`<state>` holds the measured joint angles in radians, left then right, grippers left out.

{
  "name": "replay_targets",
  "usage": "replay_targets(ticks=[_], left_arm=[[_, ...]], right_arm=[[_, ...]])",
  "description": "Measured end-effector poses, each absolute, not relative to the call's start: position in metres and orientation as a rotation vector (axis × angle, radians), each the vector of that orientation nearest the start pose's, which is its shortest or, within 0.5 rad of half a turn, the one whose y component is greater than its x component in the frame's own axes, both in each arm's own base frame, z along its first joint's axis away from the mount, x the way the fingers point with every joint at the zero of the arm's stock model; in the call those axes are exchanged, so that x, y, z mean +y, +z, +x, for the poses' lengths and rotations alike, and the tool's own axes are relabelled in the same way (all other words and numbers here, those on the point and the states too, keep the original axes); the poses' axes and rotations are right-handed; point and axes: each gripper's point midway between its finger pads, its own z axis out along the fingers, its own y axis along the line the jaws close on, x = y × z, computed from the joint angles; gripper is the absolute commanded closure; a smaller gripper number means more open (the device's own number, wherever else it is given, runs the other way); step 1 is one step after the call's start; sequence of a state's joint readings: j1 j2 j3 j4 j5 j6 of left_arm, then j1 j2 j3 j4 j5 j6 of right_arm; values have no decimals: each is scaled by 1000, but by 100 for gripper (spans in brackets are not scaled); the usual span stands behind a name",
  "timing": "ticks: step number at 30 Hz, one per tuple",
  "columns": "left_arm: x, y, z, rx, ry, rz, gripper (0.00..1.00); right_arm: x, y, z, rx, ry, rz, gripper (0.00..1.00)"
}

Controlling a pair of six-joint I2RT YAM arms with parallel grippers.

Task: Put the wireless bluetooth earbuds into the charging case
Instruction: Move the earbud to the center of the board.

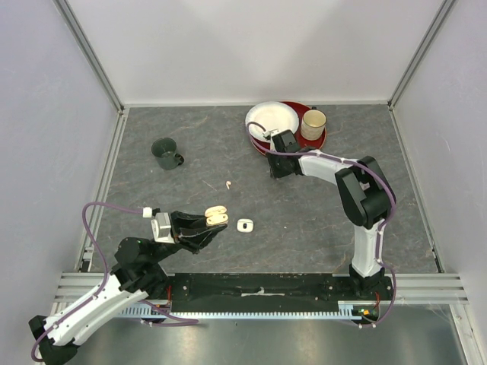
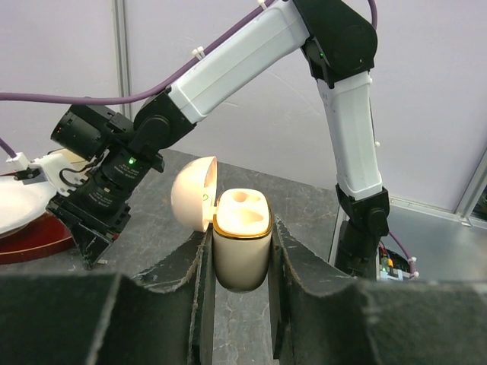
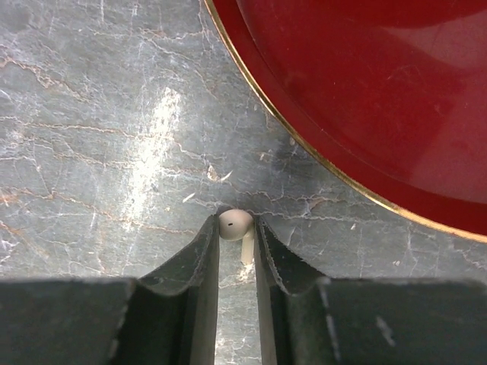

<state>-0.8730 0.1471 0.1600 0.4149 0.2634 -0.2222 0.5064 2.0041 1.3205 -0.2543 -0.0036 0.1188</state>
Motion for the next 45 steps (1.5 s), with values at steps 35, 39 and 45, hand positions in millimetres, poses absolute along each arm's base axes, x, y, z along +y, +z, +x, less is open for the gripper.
replay_targets(ticks=[35,39,45], left_arm=[[-218,271,122,1117,-1084,586,98],[-220,268,124,1137,-1084,590,98],[-221,267,125,1150,-1090,588,98]], right_arm=[[222,20,276,2575,282,69,55],[221,19,277,2595,237,-14,57],[219,18,276,2598,210,-165,56]])
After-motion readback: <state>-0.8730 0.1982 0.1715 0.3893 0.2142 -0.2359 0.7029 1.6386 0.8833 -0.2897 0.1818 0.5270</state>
